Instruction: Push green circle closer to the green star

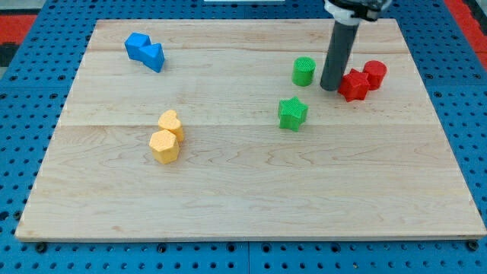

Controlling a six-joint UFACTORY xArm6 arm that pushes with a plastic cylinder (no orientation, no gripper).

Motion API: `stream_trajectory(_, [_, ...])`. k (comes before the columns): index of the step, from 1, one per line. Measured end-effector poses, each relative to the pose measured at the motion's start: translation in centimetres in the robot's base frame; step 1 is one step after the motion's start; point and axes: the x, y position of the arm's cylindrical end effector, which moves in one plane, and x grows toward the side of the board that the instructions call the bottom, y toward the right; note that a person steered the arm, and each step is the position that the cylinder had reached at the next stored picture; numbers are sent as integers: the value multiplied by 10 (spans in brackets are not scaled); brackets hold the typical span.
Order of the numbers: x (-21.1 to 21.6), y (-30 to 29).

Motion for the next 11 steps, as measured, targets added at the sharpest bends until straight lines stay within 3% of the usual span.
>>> stream_trajectory(2, [-30,-57])
stream_trajectory(3, [-59,-33])
stream_trajectory(4, [-65,-75])
stream_trajectory(5, [-11,-65])
stream_trajectory(6, [-2,-68])
stream_trajectory(7, [-66,-68])
stream_trajectory(8, [-69,-112])
stream_trajectory(9, [2,-101])
stream_trajectory(10, [16,-99])
stream_trajectory(11, [-7,-105])
